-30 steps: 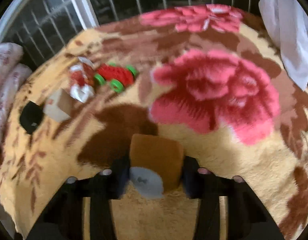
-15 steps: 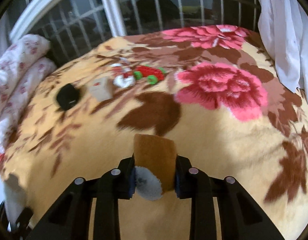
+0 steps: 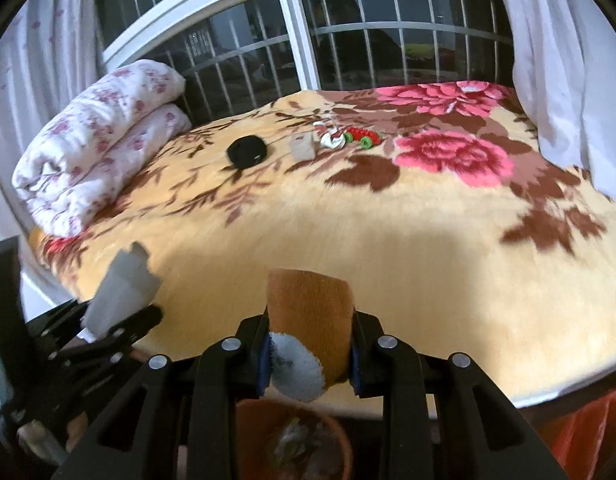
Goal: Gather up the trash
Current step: 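Carry bottle and brown toy over the orange bucket and release both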
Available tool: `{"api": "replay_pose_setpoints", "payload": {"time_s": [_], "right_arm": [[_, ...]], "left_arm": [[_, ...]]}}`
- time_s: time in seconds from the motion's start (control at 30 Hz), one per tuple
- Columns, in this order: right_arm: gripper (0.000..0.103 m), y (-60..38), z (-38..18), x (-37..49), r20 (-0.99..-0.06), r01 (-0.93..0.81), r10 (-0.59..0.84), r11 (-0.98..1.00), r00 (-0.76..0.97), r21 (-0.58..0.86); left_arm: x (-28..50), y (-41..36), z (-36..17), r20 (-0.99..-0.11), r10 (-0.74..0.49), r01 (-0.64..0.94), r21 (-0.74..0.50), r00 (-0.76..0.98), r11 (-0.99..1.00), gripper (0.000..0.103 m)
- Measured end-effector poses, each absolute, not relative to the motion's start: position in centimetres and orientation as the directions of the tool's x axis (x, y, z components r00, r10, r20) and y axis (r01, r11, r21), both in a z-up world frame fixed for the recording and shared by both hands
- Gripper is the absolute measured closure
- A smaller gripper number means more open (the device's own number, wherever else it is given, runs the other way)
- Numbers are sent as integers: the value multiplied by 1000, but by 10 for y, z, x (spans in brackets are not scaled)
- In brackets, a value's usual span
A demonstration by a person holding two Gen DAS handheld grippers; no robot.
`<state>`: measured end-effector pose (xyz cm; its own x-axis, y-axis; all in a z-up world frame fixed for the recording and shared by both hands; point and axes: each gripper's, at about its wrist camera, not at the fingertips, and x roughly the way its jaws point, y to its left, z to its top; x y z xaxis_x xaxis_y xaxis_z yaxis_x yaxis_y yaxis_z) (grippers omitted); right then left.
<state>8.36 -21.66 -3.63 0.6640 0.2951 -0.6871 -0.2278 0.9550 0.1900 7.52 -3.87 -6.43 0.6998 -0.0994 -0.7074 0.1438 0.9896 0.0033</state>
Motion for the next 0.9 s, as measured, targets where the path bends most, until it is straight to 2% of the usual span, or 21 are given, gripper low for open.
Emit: {"api": "replay_pose_setpoints", "payload": {"time_s": [0.37,0.53,0.9], "right_arm": [[74,-202,-87,-1,-756,-273,313,944,576,183],[74,-199,-105,-21,-789,-294,315,939,528,178],[74,-191,-140,-27,-842,-289,315,936,437,201]], "left_arm": [[17,-40,-97,-764,-94,201,48,639,978,57],[0,-45,-126,-810,-80,249,82,581,965,57],[-2,-56,-165,-881,-82,308,74,465,948,57]]}}
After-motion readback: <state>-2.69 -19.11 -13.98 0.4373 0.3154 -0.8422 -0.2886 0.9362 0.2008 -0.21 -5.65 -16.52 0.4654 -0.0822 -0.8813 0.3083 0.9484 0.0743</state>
